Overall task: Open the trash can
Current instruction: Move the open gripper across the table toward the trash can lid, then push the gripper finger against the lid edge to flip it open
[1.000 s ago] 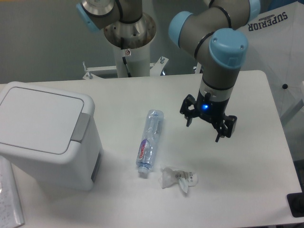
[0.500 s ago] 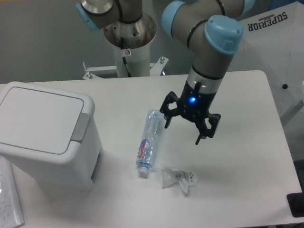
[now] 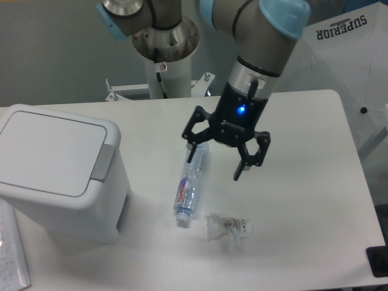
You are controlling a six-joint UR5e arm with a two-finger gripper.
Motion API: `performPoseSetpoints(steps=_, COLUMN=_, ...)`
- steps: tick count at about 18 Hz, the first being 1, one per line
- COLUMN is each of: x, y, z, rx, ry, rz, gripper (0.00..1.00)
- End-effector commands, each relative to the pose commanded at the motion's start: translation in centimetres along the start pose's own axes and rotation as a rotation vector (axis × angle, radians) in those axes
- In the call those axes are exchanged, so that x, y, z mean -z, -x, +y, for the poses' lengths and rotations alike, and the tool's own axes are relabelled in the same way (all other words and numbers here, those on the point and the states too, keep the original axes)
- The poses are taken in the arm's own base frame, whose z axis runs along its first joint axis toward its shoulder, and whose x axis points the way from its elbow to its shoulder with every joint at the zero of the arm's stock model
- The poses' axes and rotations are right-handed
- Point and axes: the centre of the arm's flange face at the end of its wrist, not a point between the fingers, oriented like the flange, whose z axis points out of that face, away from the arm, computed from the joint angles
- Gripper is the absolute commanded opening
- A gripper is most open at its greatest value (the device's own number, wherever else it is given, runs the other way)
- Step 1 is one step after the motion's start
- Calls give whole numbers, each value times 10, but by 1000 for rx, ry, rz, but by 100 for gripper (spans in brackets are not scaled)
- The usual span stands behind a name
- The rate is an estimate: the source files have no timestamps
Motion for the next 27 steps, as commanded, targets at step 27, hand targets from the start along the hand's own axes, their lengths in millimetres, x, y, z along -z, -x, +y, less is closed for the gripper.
performPoseSetpoints(steps=27, x=-68, y=-81, z=32, rx=-42, ry=59, rz=43, gripper=100)
